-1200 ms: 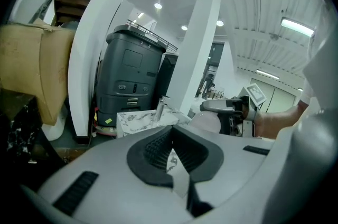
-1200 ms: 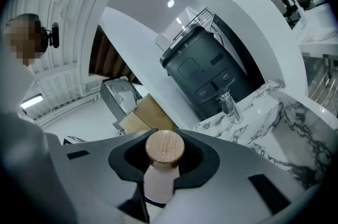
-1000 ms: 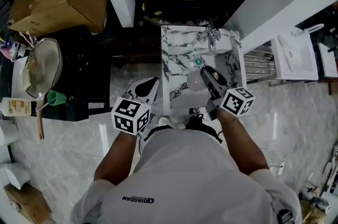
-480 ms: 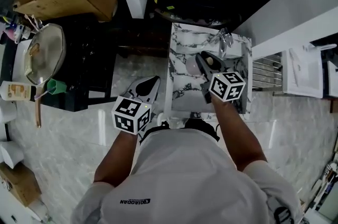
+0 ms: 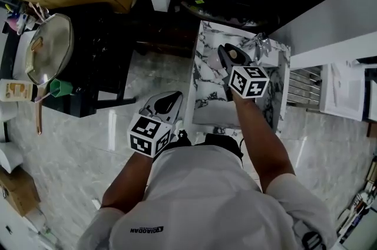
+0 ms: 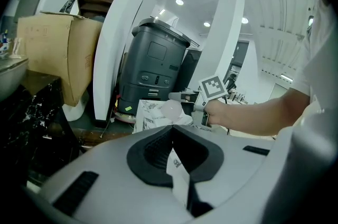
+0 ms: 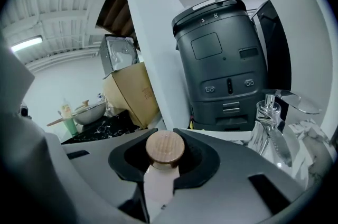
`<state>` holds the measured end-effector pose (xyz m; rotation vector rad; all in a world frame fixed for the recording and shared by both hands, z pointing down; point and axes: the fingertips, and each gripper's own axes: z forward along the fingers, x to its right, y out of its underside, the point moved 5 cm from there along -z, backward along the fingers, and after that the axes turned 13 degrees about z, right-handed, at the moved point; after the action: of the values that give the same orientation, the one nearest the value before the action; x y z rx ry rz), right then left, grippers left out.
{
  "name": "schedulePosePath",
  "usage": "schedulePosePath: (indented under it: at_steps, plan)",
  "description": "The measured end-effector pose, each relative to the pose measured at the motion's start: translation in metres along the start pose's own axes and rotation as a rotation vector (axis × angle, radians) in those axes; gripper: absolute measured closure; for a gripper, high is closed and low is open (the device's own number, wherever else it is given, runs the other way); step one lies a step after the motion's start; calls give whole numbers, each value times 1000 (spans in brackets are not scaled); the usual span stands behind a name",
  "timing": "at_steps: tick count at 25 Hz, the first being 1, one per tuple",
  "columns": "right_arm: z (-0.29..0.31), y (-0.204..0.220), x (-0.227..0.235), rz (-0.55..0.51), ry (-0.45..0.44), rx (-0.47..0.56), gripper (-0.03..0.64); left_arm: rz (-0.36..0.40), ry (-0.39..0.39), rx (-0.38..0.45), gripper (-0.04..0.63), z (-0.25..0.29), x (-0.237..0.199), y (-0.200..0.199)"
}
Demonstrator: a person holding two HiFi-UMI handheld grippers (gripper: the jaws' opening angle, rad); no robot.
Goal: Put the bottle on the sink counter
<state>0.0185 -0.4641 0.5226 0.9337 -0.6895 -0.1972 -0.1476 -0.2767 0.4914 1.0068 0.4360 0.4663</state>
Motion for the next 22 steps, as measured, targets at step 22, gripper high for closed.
schedulePosePath:
  at_steps: [22]
  plan:
    - [73, -11, 35, -134, 86, -5, 499, -67, -31, -42, 581, 7, -9, 30]
